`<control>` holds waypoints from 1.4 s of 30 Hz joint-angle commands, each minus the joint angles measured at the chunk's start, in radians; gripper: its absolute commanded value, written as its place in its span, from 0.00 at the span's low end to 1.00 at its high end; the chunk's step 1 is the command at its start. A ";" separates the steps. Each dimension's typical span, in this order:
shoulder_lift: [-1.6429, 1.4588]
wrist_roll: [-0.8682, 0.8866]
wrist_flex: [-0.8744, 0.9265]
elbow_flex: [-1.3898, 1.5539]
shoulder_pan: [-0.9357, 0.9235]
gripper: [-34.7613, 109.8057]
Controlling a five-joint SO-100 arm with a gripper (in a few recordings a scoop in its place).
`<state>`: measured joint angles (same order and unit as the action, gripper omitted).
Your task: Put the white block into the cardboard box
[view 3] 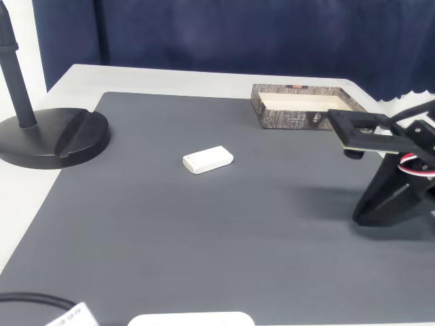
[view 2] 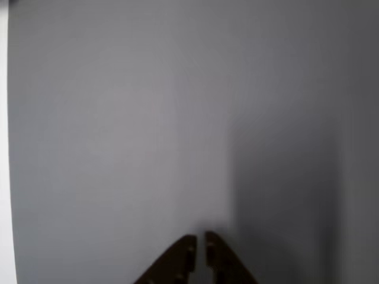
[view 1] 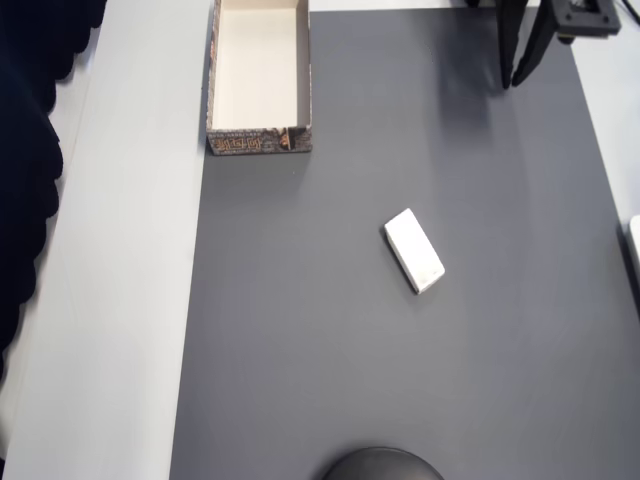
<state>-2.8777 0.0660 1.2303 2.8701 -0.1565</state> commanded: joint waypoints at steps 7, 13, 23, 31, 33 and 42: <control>0.416 0.175 -0.067 -0.428 -0.118 0.23; 0.604 0.262 -0.021 -0.669 -0.202 0.23; 0.936 0.304 -0.015 -0.942 -0.291 0.23; 1.215 0.428 0.009 -1.220 -0.331 0.23; 1.276 0.436 0.017 -1.275 -0.331 0.23; 1.539 0.439 0.017 -1.500 -0.318 0.23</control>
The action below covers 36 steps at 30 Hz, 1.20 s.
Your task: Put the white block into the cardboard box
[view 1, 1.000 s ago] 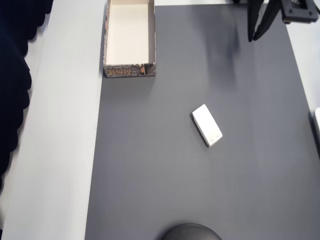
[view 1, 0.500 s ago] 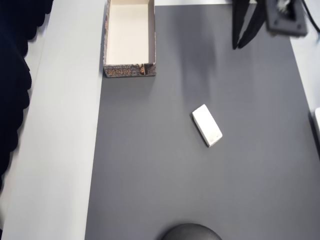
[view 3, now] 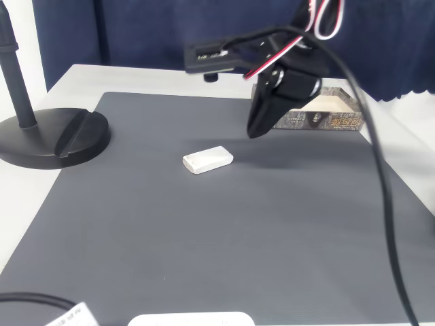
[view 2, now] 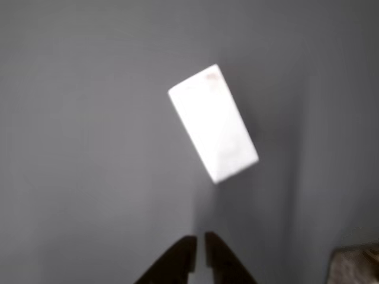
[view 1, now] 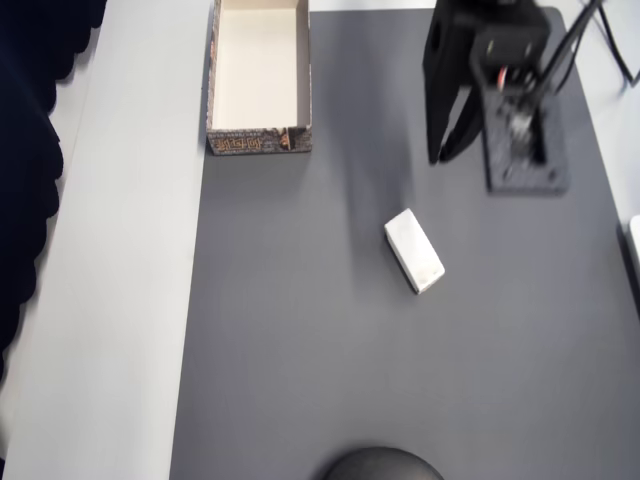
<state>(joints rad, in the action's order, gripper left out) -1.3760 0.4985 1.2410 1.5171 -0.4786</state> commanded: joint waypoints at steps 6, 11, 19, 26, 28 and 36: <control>0.147 0.006 0.067 -0.307 -0.005 0.23; 0.230 0.009 0.144 -0.445 -0.011 0.23; 0.327 0.009 0.227 -0.577 -0.006 0.23; 0.423 0.015 0.376 -0.819 -0.014 0.23; 0.449 0.023 0.402 -0.874 -0.015 0.23; 0.575 0.025 0.460 -1.032 0.003 0.23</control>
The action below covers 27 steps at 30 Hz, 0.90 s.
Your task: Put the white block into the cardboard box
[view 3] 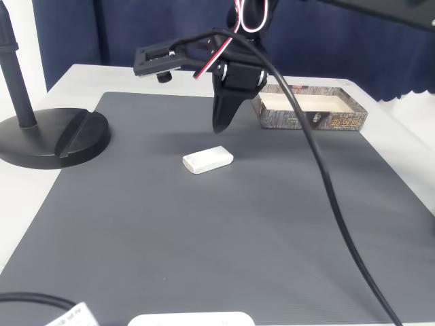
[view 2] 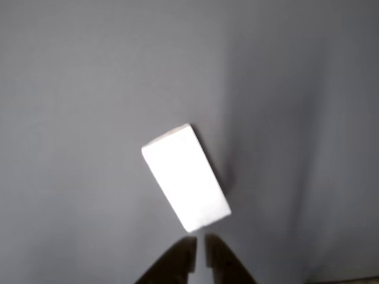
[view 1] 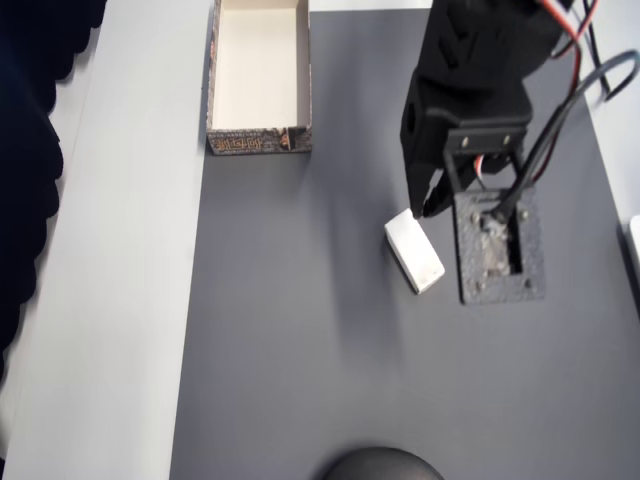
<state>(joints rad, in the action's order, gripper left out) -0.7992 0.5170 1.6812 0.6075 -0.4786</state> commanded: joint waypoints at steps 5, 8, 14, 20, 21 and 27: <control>0.063 0.028 0.048 -0.222 0.008 0.23; 0.095 0.040 0.051 -0.273 0.009 0.24; 0.130 0.069 0.052 -0.318 0.014 0.24; 0.137 0.224 0.052 -0.321 0.017 0.23; 0.137 0.262 0.052 -0.319 0.017 0.23; 0.127 0.428 0.051 -0.311 0.012 0.23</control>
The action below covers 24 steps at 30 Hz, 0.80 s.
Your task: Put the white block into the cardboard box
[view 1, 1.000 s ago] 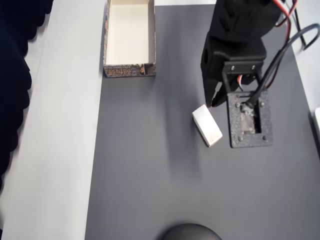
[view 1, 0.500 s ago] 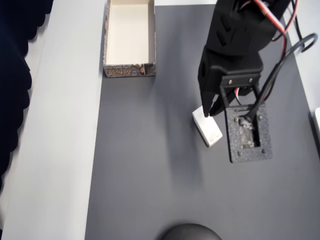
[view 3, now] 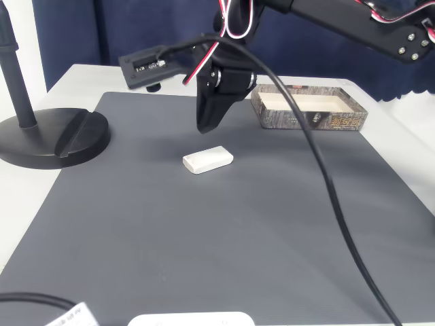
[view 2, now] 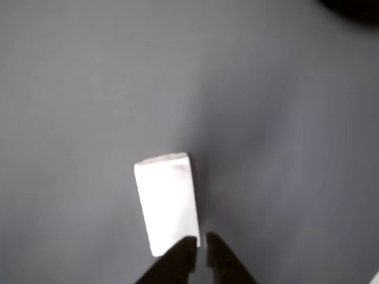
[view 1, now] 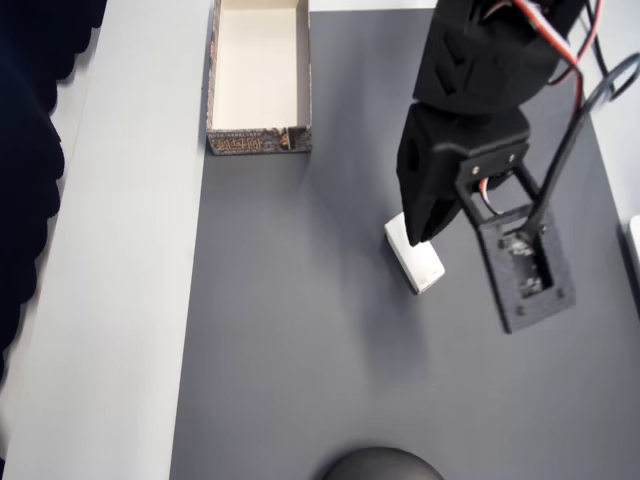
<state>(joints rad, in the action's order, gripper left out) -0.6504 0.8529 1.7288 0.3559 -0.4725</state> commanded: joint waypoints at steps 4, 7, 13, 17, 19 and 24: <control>-0.041 0.146 0.003 -0.035 -0.002 0.23; -0.055 0.173 0.003 -0.015 -0.009 0.23; -0.075 0.192 0.006 0.037 -0.020 0.23; -0.087 0.192 0.006 0.063 -0.023 0.23; -0.089 0.192 0.006 0.066 -0.026 0.23; -0.087 0.190 0.006 0.067 -0.028 0.24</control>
<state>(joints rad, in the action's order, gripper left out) -0.6504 1.0370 1.7288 0.4249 -0.4847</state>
